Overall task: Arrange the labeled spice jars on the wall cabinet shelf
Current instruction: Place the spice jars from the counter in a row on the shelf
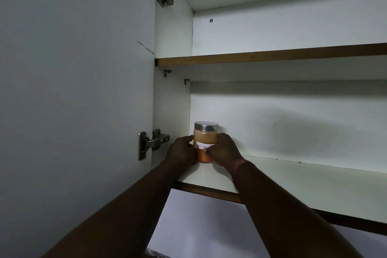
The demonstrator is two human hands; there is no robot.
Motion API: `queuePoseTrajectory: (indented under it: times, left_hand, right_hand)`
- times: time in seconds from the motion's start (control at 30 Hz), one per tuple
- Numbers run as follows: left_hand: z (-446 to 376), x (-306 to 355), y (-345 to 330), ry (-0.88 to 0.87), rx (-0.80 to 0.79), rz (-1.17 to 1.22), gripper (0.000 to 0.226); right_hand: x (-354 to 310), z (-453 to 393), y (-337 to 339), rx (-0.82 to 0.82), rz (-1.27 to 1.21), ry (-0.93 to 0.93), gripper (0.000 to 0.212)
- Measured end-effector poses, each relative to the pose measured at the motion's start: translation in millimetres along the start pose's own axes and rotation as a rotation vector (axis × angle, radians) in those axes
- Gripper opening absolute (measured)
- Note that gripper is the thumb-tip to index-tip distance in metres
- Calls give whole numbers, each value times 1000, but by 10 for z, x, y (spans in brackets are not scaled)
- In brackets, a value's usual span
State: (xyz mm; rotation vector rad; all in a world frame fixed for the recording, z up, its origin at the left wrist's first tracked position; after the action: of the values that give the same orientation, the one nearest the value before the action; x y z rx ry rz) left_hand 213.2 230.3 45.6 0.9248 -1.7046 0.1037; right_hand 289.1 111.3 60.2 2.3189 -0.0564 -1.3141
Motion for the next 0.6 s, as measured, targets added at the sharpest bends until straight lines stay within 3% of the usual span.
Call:
queuePoseTrajectory:
  times: [0.3,0.47,0.6]
  left_hand:
    - [-164,-79,-26,65,21,-112,44]
    - [-86,0,3,49,85,-171,9]
    - [126,48,34,-15,169,-327,36]
  right_hand:
    - [64,-75,-139,-67,-8,4,45]
    - [67,39,-136,-66,12,-40,40]
    - [-8,243,-102,1,37,-54,44]
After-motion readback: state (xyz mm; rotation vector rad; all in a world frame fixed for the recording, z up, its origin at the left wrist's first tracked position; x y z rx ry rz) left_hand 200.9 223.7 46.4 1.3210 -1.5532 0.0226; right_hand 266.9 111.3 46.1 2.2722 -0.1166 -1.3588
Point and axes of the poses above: each hand's wrist, its own z-axis away from the middle knuckle, its own y-axis out of the back of the hand, x = y × z, the point moved 1 cm from there along -z, towards the middle knuckle, and after that the axes turned 5 degrees about -z, right-handed, at the moved point
